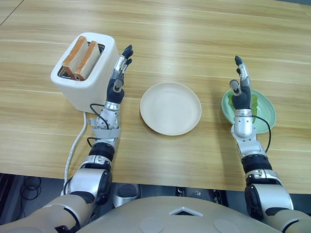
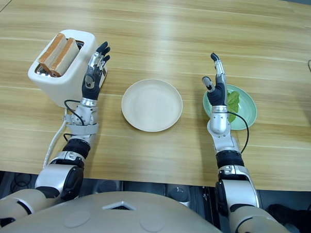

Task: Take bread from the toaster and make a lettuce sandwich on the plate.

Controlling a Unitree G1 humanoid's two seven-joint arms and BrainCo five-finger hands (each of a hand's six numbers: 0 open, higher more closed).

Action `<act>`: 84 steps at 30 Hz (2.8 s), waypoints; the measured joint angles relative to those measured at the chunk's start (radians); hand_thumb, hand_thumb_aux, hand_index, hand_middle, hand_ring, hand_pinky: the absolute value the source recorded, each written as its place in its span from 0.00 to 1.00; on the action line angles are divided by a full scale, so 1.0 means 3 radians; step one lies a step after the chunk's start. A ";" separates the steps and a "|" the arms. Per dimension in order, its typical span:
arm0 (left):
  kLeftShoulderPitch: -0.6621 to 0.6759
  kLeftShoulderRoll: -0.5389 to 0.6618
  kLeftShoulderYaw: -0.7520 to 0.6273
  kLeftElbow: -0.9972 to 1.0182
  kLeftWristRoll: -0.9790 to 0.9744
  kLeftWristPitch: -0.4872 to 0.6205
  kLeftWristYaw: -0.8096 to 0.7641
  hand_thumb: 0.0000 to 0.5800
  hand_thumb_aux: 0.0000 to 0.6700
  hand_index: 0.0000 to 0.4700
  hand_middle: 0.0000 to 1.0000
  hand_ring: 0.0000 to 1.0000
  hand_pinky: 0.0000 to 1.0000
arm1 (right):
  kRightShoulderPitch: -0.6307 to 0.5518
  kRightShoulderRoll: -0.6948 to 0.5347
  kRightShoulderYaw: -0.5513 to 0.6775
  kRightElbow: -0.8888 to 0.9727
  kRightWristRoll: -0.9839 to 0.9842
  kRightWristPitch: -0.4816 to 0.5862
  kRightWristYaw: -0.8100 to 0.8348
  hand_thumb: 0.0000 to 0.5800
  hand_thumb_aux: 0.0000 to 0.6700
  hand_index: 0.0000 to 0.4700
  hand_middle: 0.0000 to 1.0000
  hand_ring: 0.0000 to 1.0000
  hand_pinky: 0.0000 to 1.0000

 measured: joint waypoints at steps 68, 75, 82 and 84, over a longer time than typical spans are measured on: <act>0.0617 0.2261 0.1269 -0.0747 0.1998 0.0592 0.1253 0.00 0.00 0.00 0.00 0.00 0.00 | -0.0030 -0.0037 0.0005 0.0077 -0.0051 -0.0043 -0.0043 0.00 0.00 0.00 0.00 0.00 0.00; 0.0388 0.2411 0.0529 0.0012 0.2419 0.0788 0.2089 0.16 0.08 0.08 0.00 0.00 0.00 | -0.0031 -0.0028 0.0008 0.0079 -0.0108 -0.0042 -0.0060 0.00 0.00 0.00 0.00 0.00 0.00; 0.0169 0.2549 0.0055 0.0290 0.2548 0.0979 0.2444 0.37 0.21 0.20 0.00 0.00 0.00 | -0.0031 -0.0025 0.0009 0.0080 -0.0114 -0.0042 -0.0059 0.00 0.00 0.00 0.00 0.00 0.00; 0.0148 0.2552 -0.0040 0.0302 0.2543 0.0979 0.2497 0.46 0.26 0.26 0.00 0.00 0.00 | -0.0031 -0.0019 0.0009 0.0081 -0.0115 -0.0042 -0.0059 0.00 0.00 0.00 0.00 0.00 0.00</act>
